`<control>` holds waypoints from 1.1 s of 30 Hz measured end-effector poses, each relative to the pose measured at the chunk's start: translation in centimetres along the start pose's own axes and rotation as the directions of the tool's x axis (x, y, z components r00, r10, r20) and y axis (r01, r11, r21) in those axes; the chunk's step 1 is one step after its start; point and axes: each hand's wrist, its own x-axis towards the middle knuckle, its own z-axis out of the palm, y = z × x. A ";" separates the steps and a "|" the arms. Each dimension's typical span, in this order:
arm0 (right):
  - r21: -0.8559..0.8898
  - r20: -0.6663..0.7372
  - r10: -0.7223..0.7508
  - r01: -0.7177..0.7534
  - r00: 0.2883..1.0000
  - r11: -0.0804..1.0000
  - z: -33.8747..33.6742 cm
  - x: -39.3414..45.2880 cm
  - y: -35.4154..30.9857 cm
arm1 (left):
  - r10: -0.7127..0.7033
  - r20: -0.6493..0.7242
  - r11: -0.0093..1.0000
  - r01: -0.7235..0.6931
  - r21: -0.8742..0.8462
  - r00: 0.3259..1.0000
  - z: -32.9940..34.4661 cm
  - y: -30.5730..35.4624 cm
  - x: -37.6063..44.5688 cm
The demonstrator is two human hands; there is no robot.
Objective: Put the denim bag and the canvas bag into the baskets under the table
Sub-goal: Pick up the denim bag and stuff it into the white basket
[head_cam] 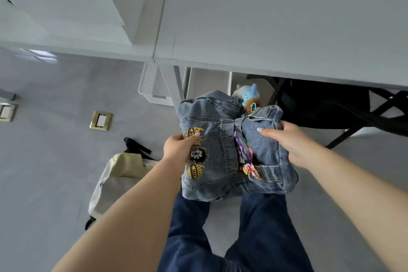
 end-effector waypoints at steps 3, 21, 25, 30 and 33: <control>0.088 0.120 0.097 -0.108 0.988 0.990 0.2 5.8 0.1 | -0.039 -0.018 0.997 0.037 -0.068 0.999 2.1 -1.4 4.6; 0.360 0.542 -0.380 0.201 0.750 0.911 3.6 32.1 4.7 | 0.333 0.216 0.942 -0.312 -0.127 0.918 7.7 -7.8 29.6; 0.377 0.434 -0.373 0.211 0.820 0.902 3.1 31.2 3.9 | 0.359 0.157 0.930 -0.366 0.019 0.920 8.9 -6.3 29.0; 0.353 0.346 -0.484 0.366 0.804 0.861 3.3 33.0 3.7 | 0.450 0.142 0.881 -0.464 0.093 0.882 10.6 -4.4 30.2; 0.382 0.296 -0.580 0.463 0.759 0.800 3.3 33.3 3.7 | 0.506 0.098 0.856 -0.513 0.065 0.857 11.4 -3.0 30.5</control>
